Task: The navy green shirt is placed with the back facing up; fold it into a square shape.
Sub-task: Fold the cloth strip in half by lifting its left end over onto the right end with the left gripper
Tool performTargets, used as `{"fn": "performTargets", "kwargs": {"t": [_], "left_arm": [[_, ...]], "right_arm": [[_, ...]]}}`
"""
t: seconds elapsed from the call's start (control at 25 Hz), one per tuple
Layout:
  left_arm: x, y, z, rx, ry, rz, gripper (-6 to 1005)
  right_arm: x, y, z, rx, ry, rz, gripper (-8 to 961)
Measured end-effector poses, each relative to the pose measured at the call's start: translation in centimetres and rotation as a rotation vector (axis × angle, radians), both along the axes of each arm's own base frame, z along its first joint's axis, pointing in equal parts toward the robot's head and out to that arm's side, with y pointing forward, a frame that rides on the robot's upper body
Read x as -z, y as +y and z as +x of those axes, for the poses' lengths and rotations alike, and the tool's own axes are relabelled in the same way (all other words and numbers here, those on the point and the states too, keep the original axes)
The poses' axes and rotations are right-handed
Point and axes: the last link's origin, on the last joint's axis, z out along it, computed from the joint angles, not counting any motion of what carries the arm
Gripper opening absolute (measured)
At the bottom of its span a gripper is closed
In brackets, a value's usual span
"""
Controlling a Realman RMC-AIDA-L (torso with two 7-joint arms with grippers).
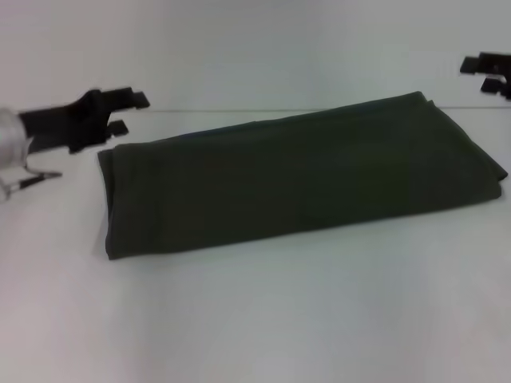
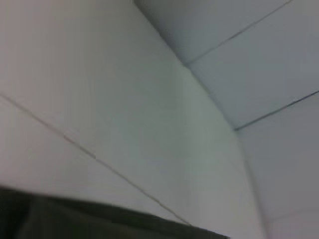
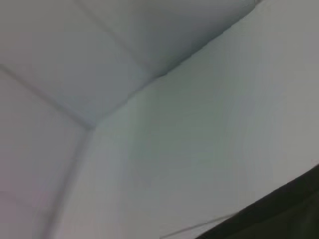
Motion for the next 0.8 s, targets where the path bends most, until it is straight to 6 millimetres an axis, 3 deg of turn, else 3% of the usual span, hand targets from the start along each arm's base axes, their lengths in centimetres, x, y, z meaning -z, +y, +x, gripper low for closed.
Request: {"fn": "performTargets", "kwargs": {"t": [0.04, 0.16, 0.44, 0.8], "left_arm": [[0.5, -1.7, -0.9, 0.003, -0.106, -0.009, 474], [1.2, -3.1, -1.7, -0.003, -0.19, -0.026, 696], [4.5, -6.8, -4.3, -0.118, -0.323, -0.075, 690], [5.9, -8.4, -7.2, -0.252, -0.301, -0.08, 690]], "right_arm": [[0.1, -1.0, 0.3, -0.019, 0.05, -0.012, 623], [0.3, -4.0, 1.8, -0.055, 0.196, -0.013, 675], [1.5, -8.1, 4.7, -0.044, 0.368, 0.021, 669], [1.7, -8.4, 5.1, -0.037, 0.369, 0.03, 669]]}}
